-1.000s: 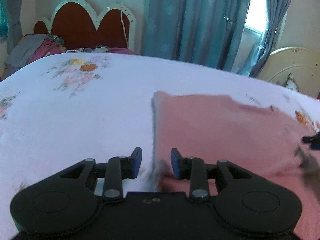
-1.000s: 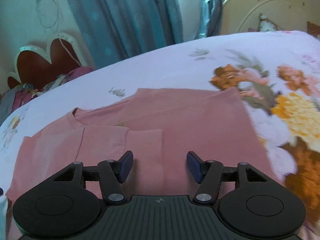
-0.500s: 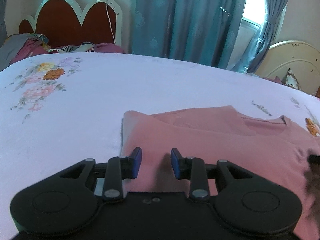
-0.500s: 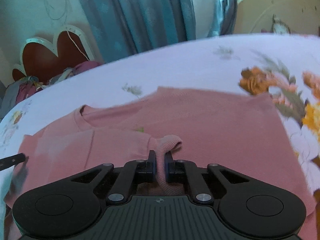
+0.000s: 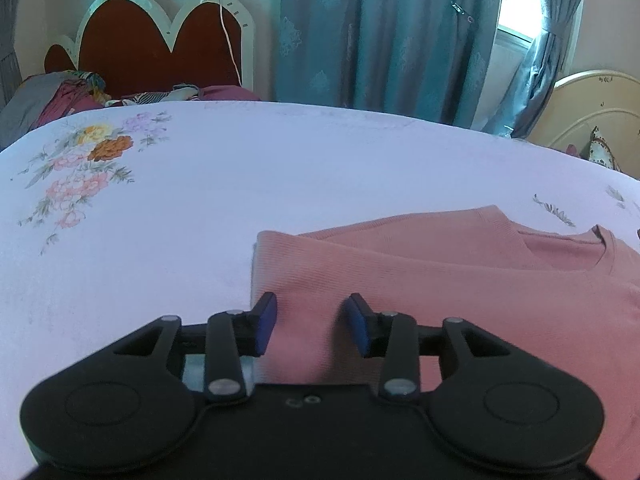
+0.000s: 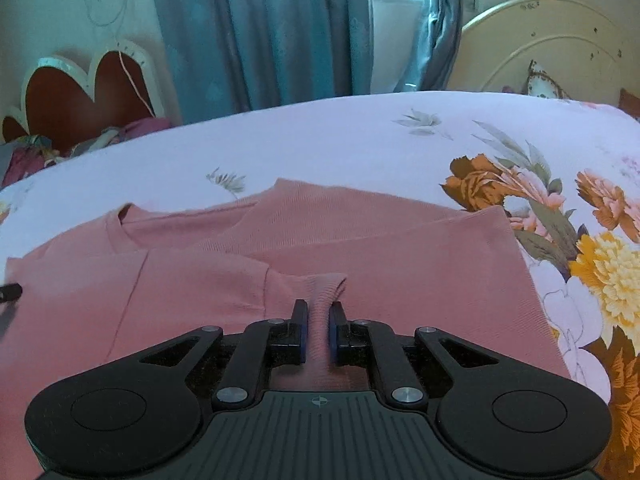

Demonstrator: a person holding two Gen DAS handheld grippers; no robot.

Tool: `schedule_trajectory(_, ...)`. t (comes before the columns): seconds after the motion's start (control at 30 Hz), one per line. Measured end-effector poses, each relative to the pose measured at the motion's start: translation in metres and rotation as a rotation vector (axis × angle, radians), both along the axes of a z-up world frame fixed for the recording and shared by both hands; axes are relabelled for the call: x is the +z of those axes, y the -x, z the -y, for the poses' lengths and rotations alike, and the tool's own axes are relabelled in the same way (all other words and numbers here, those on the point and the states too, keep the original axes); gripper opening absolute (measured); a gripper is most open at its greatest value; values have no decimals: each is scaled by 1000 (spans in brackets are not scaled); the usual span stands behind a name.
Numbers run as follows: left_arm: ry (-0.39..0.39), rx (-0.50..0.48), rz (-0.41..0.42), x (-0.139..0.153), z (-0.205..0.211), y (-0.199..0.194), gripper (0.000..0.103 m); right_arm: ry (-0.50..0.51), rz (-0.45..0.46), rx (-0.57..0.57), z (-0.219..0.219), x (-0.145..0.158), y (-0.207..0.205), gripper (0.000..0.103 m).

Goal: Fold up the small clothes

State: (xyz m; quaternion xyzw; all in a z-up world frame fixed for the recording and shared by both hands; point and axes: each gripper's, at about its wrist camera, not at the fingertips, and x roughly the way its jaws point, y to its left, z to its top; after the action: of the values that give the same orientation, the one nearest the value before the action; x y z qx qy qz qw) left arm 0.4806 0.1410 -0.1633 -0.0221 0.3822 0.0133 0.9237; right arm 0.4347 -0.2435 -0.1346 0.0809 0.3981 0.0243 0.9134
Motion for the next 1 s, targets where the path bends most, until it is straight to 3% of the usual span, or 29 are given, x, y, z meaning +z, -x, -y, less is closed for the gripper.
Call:
schedule_trajectory(0.13, -3, 4, 3, 2, 3, 3, 44, 14, 75, 0, -1, 17, 9, 8)
schedule_trajectory(0.5, 11, -24, 18, 18, 14, 33, 50, -5, -9, 74, -15, 11, 28, 8)
schedule_trajectory(0.83, -22, -82, -24, 8, 22, 68, 52, 117, -52, 99, -8, -5, 42, 8)
schedule_trajectory(1.0, 14, -76, -27, 19, 22, 82, 53, 50, -32, 76, -1, 12, 51, 8)
